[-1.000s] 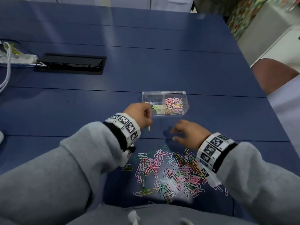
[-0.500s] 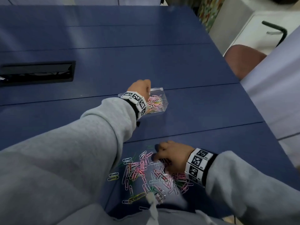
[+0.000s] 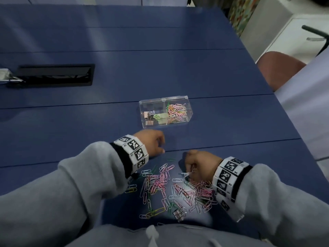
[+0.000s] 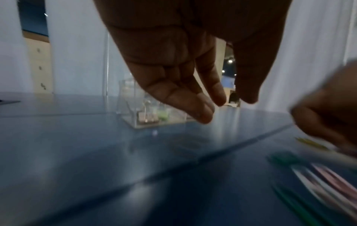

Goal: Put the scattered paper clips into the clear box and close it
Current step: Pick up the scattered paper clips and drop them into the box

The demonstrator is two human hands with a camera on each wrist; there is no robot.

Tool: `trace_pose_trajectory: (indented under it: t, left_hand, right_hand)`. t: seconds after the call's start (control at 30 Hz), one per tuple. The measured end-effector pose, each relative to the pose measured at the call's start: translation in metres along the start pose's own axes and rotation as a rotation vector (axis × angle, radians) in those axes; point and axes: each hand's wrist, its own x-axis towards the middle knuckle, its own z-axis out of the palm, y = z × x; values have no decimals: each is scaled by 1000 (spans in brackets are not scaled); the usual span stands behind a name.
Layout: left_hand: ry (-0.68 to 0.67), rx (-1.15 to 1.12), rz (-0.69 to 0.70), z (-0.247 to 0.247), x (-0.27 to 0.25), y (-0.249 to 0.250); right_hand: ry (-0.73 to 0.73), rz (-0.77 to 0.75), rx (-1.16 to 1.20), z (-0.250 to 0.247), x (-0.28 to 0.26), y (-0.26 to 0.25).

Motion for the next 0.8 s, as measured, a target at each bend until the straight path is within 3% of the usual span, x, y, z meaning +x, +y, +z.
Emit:
trace_pose_trajectory:
  t: [0.2, 0.3, 0.43, 0.53, 0.67, 0.8]
  left_hand:
    - [-227, 73, 11, 45, -33, -11]
    - [-228, 72, 17, 52, -38, -8]
    - [-178, 72, 27, 54, -41, -6]
    - [-166, 80, 33, 54, -42, -7]
    - [-135, 75, 28, 56, -41, -8]
    - [-114, 51, 8, 55, -38, -8]
  right_hand:
    - [298, 117, 165, -48, 9, 8]
    - [490, 139, 224, -76, 24, 4]
    - [659, 171, 139, -103, 53, -5]
    - [693, 180, 73, -108, 76, -9]
    - [581, 176, 7, -103, 94, -4]
    - [580, 154, 76, -95, 87, -1]
